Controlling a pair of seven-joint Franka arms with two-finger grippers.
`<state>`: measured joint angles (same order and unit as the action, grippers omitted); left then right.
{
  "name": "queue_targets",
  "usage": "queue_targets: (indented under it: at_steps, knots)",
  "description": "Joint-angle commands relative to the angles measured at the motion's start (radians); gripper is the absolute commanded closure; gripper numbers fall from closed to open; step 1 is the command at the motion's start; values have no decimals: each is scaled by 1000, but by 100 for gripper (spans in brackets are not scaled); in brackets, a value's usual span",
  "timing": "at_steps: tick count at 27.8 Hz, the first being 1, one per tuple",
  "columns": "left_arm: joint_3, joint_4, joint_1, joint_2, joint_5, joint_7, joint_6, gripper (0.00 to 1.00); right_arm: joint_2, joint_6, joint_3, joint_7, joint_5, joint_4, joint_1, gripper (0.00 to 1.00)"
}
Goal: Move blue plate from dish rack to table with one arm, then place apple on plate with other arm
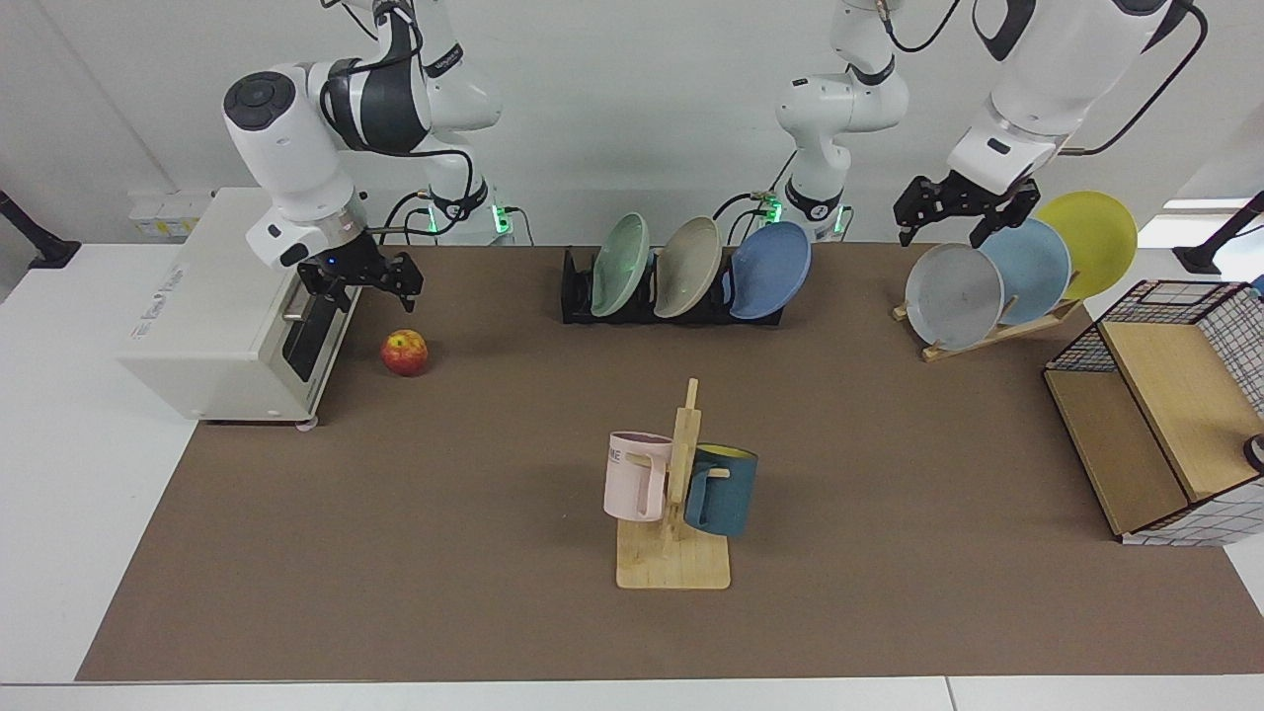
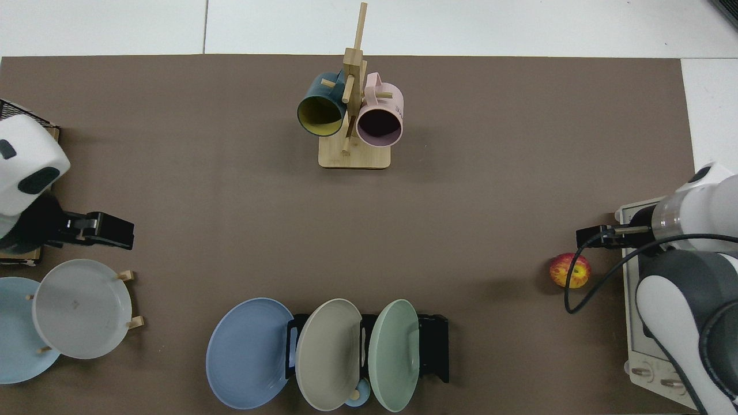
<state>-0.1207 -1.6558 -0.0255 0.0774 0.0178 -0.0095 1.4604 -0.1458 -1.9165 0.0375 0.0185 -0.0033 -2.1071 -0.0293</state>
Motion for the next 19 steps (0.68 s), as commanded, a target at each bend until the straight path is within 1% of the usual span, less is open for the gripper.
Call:
queue_targets:
  at_steps: [1,3,9,11,13,15,17,19]
  knots:
    - [-2,-235,45,160,16,5,101,0,-12,-85,-7,-11,-24,-91,23,0]
    - [-2,-289,61,192,17,3,123,0,-9,-105,-7,-11,-29,-117,23,0]
    - [-2,-370,108,206,36,-7,156,0,3,-160,-7,-11,-41,-178,25,0]
    - [-2,-430,146,211,39,-21,191,0,9,-176,-7,-11,-44,-192,38,0]
    - [-2,-495,180,234,39,-46,225,0,20,-179,-7,-11,-44,-197,43,0]
    - [-2,-564,196,261,40,-50,262,0,32,-182,-7,-11,-47,-198,45,0]
    - [-2,-619,206,272,39,-50,290,0,45,-191,-7,-11,-53,-203,49,0]
    - [-2,-663,234,277,40,-52,310,0,48,-206,-7,-11,-60,-217,55,0]
